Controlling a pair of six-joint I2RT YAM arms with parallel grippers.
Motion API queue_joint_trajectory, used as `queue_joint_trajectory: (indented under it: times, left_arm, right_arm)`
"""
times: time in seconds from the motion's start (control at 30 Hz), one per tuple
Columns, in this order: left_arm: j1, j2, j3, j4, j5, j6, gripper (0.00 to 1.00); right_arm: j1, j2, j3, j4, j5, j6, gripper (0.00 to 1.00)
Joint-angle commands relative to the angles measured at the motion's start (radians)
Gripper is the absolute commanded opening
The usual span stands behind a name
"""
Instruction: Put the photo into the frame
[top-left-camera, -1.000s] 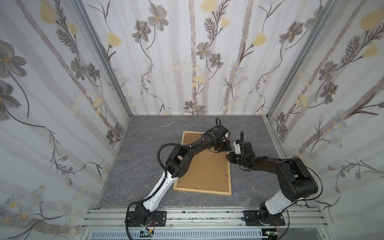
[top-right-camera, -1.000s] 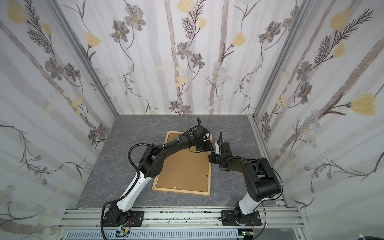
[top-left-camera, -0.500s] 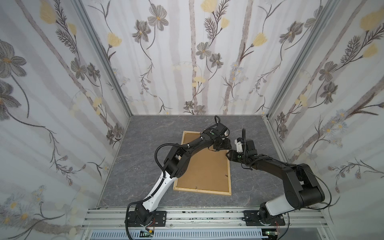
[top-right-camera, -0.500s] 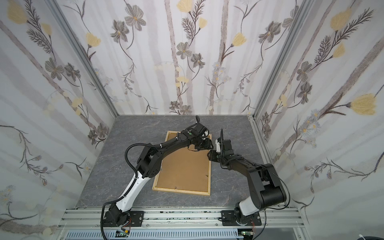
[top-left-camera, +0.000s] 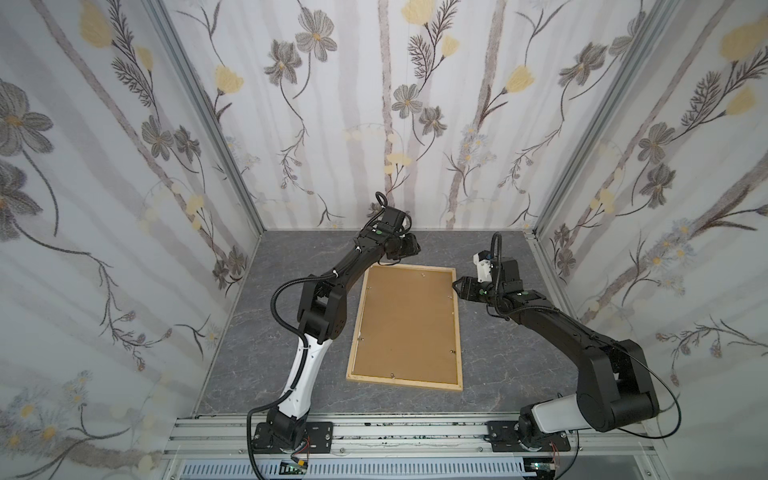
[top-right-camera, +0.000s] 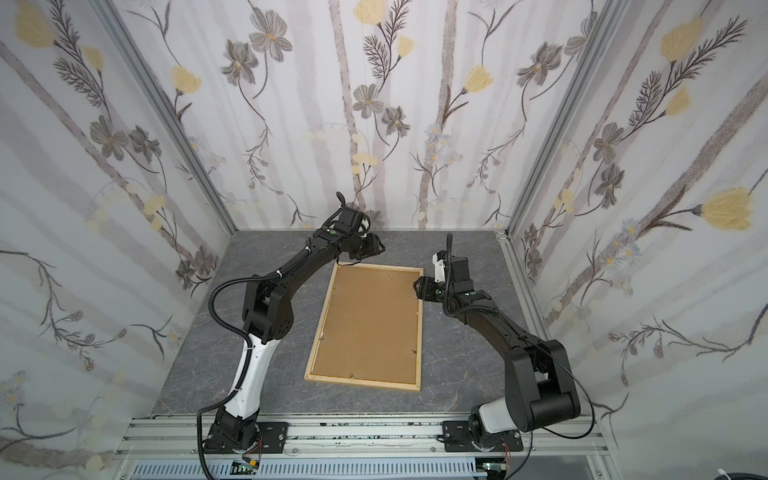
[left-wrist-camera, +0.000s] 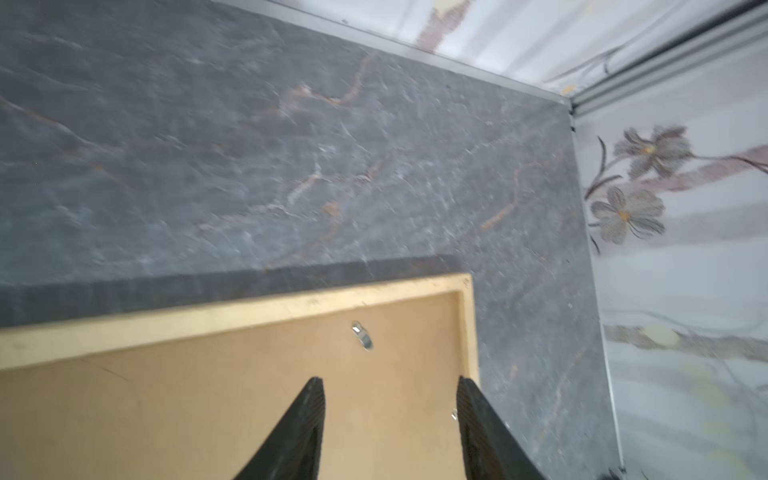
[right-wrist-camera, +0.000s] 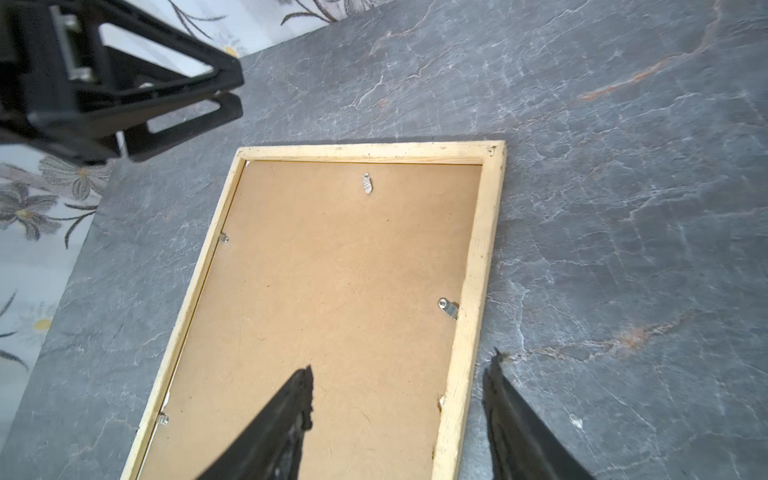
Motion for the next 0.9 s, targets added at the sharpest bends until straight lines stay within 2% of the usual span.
queue_joint_trajectory:
  times: [0.0,0.13,0.2,0.27,0.33,0.4,0.63,0.87]
  left_arm:
    - [0.032,0.102,0.137,-0.119,-0.03,0.05,0.45]
    - [0.065,0.161,0.196,-0.103,-0.024,0.052,0.44]
    - [0.082,0.161,0.181,-0.07,-0.014,0.044,0.44]
    - [0.101,0.165,0.172,-0.057,-0.017,0.04,0.44]
    - [0.121,0.165,0.164,-0.069,-0.017,0.04,0.44]
    - [0.142,0.146,0.12,-0.064,-0.018,0.045,0.44]
    - [0.215,-0.02,-0.193,0.048,-0.089,0.056,0.44]
    - [0.24,-0.181,-0.5,0.172,-0.138,0.045,0.43]
  right_arm:
    - [0.006,0.052,0.039,0.017,-0.07,-0.013,0.62]
    - [0.015,0.169,0.117,0.015,-0.066,-0.006,0.4]
    - [0.022,0.222,0.155,0.021,-0.07,-0.004,0.39]
    - [0.033,0.279,0.205,0.021,-0.093,-0.01,0.45]
    - [0.046,0.336,0.263,0.003,-0.107,-0.023,0.58]
    - [0.056,0.381,0.31,-0.007,-0.114,-0.036,0.64]
    - [0.066,0.534,0.475,-0.072,-0.115,-0.041,0.65]
    - [0.084,0.61,0.55,-0.087,-0.118,-0.032,0.65]
